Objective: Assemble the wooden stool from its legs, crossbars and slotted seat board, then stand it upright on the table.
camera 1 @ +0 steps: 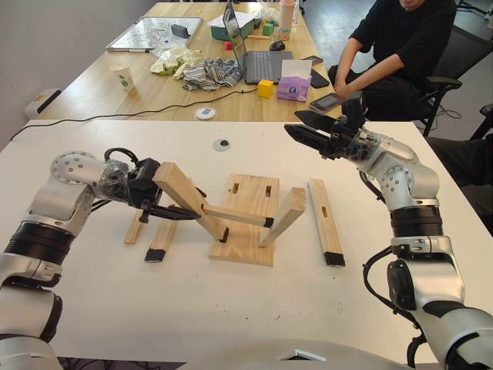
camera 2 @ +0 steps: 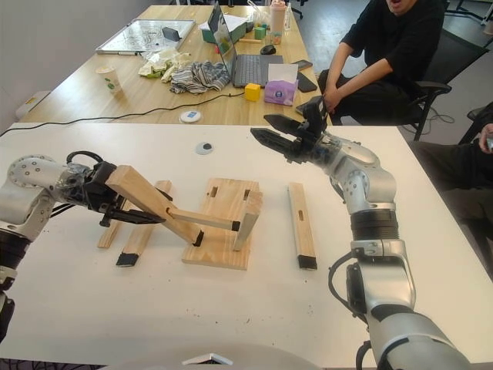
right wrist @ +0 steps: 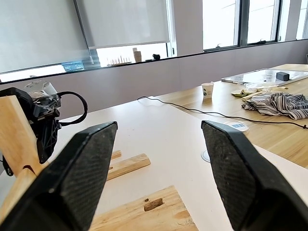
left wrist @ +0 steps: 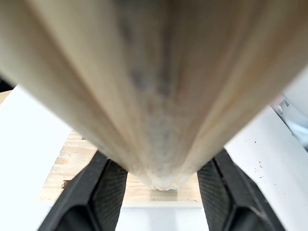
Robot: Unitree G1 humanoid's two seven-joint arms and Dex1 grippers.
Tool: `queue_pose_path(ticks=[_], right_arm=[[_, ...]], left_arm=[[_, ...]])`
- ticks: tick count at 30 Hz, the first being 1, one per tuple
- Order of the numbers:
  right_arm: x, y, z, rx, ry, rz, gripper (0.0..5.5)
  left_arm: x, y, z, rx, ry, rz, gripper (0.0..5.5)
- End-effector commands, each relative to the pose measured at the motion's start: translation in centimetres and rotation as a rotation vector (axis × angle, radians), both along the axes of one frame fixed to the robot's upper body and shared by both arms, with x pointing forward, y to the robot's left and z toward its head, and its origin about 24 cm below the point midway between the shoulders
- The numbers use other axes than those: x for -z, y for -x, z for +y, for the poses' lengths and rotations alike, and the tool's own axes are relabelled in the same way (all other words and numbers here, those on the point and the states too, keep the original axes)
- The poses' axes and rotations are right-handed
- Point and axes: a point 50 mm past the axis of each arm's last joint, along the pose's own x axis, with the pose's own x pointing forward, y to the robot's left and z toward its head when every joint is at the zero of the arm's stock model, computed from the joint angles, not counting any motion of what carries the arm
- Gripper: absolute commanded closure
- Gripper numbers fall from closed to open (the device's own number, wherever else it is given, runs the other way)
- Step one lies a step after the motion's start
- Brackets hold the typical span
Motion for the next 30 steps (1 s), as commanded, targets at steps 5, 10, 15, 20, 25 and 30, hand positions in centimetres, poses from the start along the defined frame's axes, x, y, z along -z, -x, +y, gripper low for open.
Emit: queue_pose_path(ticks=[5,10,15,20,25,30], right_arm=[[0.6,0.6,-0.1,0.049,-0.009,-0.021,2.28],[1.0,1.0,-0.4,0.076,-0.008,-0.021,2.28],[1.3,1.3,-0.4,0.082,-0.008,-0.016,2.28],[1.7,1.7,-0.9,0.089,-0.006,0.008,2.28],[1.8,2.0,-1.1,0.062,0.017,0.042,2.28],[1.0,1.4,-1.6,0.044,0.049,0.057,2.28]], left_arm=[[9.9,2.6,-0.5,0.167,-0.604,0.335,3.49],[11.9,3.6,-0.1,0.272,-0.839,0.383,3.49],[17.2,8.8,1.2,0.276,-0.895,0.594,3.49],[21.2,15.4,1.5,0.237,-0.86,0.786,3.49],[25.7,21.3,-2.3,0.138,-0.8,0.94,3.49],[26.9,24.4,-4.6,0.101,-0.743,0.997,3.49]])
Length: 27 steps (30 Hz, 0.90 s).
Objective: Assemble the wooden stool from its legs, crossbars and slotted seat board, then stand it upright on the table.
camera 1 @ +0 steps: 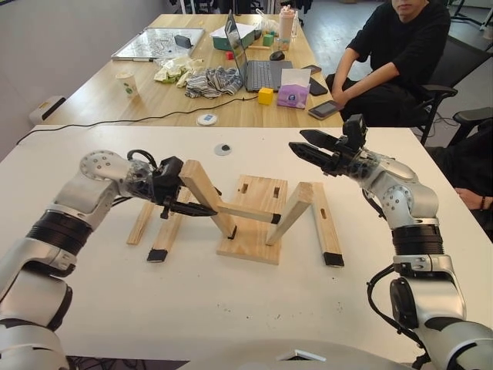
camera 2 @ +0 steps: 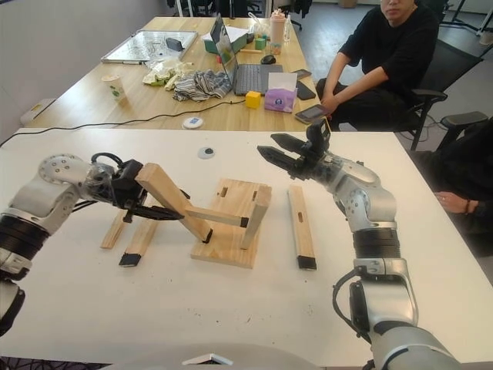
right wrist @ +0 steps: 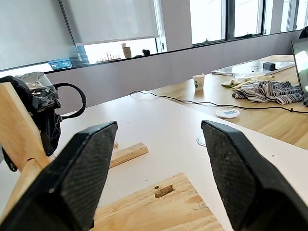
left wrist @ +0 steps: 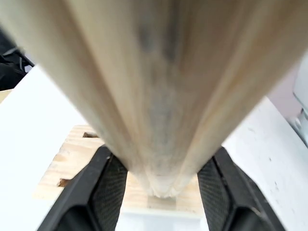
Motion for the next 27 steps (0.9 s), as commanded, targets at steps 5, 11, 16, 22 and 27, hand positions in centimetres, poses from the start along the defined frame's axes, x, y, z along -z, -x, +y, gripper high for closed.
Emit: queue_pose_path(ticks=[5,11,16,22,27], right_arm=[[-1.6,0.1,-0.2,-0.022,0.033,-0.009,2.28],[-1.2,0.5,-0.9,0.019,0.023,-0.004,2.28],[-0.9,0.6,-1.4,0.042,0.023,0.005,2.28],[-1.0,0.4,-1.1,0.038,0.025,-0.002,2.28],[-1.0,0.3,-0.9,0.034,0.026,-0.004,2.28]], left_arm=[[22.7,21.7,3.0,0.245,-0.875,0.86,3.49],[23.9,23.6,5.8,0.354,-1.099,0.607,3.49],[25.1,28.9,6.4,0.358,-1.125,0.675,3.49],[26.5,31.7,3.6,0.332,-1.049,0.784,3.49],[26.3,30.1,4.2,0.196,-0.984,0.887,3.49]])
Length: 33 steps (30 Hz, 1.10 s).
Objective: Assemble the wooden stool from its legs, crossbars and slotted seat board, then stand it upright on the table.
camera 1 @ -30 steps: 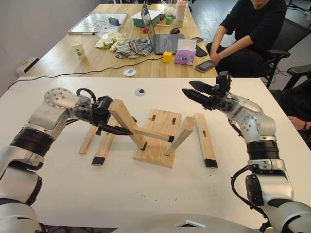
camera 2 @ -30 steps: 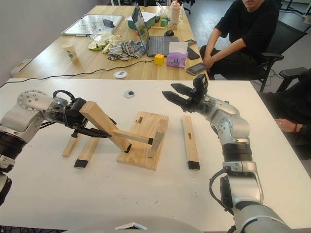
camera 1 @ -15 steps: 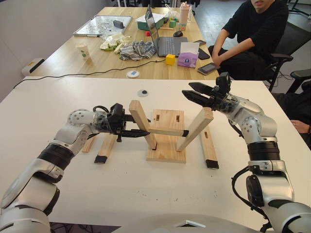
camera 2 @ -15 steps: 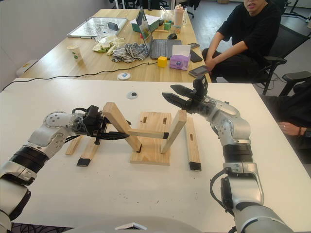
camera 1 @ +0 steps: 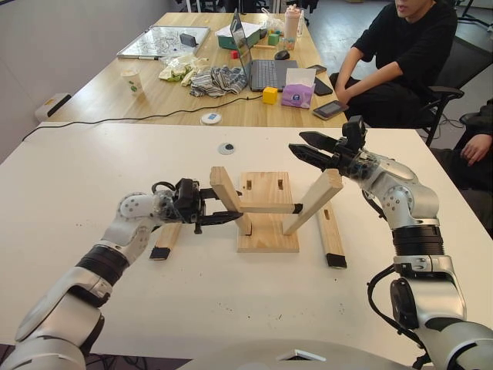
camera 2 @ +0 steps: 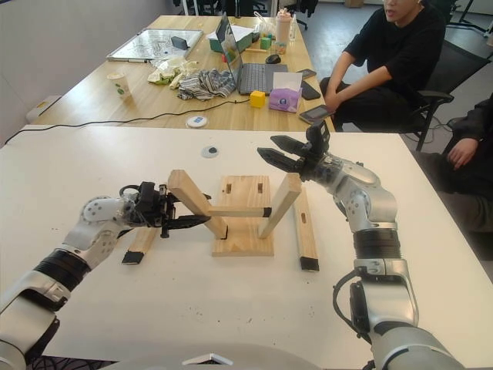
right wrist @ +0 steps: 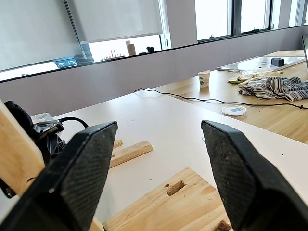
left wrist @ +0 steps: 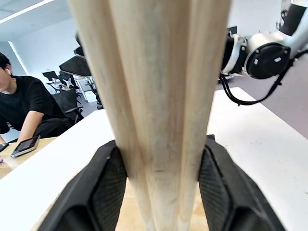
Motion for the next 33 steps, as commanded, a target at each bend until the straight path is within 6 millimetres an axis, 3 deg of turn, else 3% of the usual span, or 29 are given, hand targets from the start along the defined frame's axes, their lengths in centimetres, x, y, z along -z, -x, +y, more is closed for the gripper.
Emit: queue_pose_path(ticks=[1,6,9,11,12,14,18,21,24,27,30,33], right_arm=[[-1.2,0.2,-0.8,0.039,0.026,-0.022,2.28],[-1.2,0.1,-0.8,0.048,0.021,-0.03,2.28],[-1.6,-0.1,-1.1,0.075,0.003,-0.048,2.28],[-1.8,-0.2,-1.4,0.103,-0.013,-0.061,2.28],[-1.9,-0.3,-1.6,0.118,-0.02,-0.066,2.28],[-2.0,-0.3,-1.9,0.143,-0.028,-0.073,2.28],[-1.9,-0.1,-2.2,0.168,-0.04,-0.077,2.28],[-2.5,-0.3,-2.8,0.22,-0.051,-0.108,2.28],[-3.9,-0.1,-6.3,0.375,-0.087,-0.141,2.28],[-2.6,2.7,-10.2,0.341,-0.056,-0.036,2.28],[-0.6,6.8,-13.0,0.273,0.043,0.122,2.28],[1.9,10.0,-11.7,0.125,0.17,0.259,2.28]], left_arm=[[21.3,27.7,7.4,0.43,-1.27,1.061,3.49],[21.0,25.8,6.3,0.465,-1.202,1.06,3.49],[20.8,24.5,6.2,0.393,-1.159,0.96,3.49],[20.0,21.4,6.5,0.272,-1.112,0.829,3.49],[19.0,18.7,6.6,0.182,-1.058,0.759,3.05],[16.0,13.0,8.1,0.004,-0.963,0.63,2.71],[10.1,7.2,9.1,-0.091,-0.907,0.461,2.15],[6.9,6.3,8.0,-0.071,-0.899,0.395,1.74],[2.6,5.6,6.6,-0.148,-0.748,0.362,1.74],[-2.9,4.0,6.1,-0.261,-0.445,0.351,1.74],[-5.9,2.1,8.1,-0.395,-0.268,0.333,1.74],[-6.6,0.2,9.7,-0.661,-0.113,0.254,1.74]])
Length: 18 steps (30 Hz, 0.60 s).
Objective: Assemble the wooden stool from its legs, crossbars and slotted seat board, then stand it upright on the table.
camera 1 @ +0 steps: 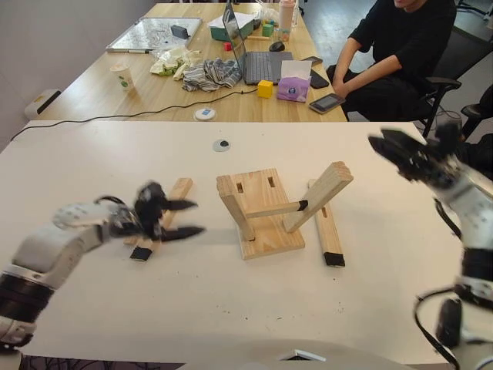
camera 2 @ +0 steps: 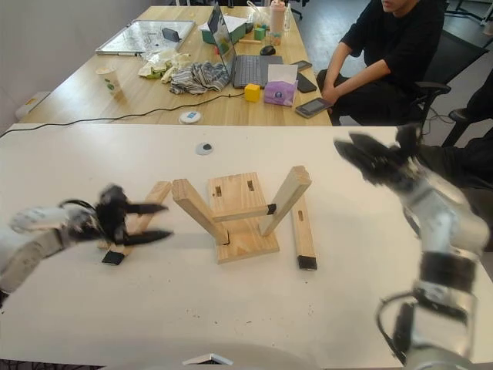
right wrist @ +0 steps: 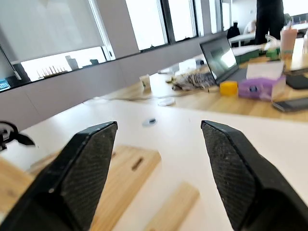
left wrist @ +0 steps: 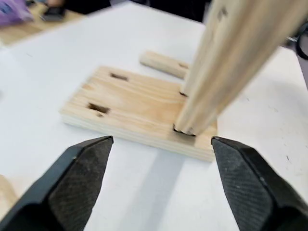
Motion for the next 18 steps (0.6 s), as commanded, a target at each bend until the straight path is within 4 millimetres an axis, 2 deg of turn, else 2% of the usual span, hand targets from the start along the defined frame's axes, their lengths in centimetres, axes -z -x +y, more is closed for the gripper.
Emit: queue_pose_path(ticks=[1,3,6,9,13,18], right_arm=[[2.3,3.2,2.1,-0.176,0.11,0.132,2.1],[4.3,3.5,4.2,-0.165,0.131,0.119,1.81],[6.5,3.7,7.9,-0.14,0.096,0.091,1.28],[8.0,4.6,10.4,-0.164,0.098,0.101,0.75],[9.1,5.3,12.3,-0.186,0.087,0.115,0.75],[9.7,4.1,14.0,-0.095,0.035,0.094,0.75]], left_arm=[[-0.4,-2.1,1.2,-0.297,0.1,-0.131,1.7],[0.4,-2.5,0.6,-0.389,0.139,-0.155,1.7],[1.7,-2.3,0.0,-0.414,0.173,-0.141,1.7],[2.5,-2.4,0.3,-0.421,0.175,-0.126,1.7],[2.4,-3.2,0.7,-0.41,0.183,-0.12,1.7],[3.2,-3.6,0.7,-0.394,0.181,-0.106,1.7]])
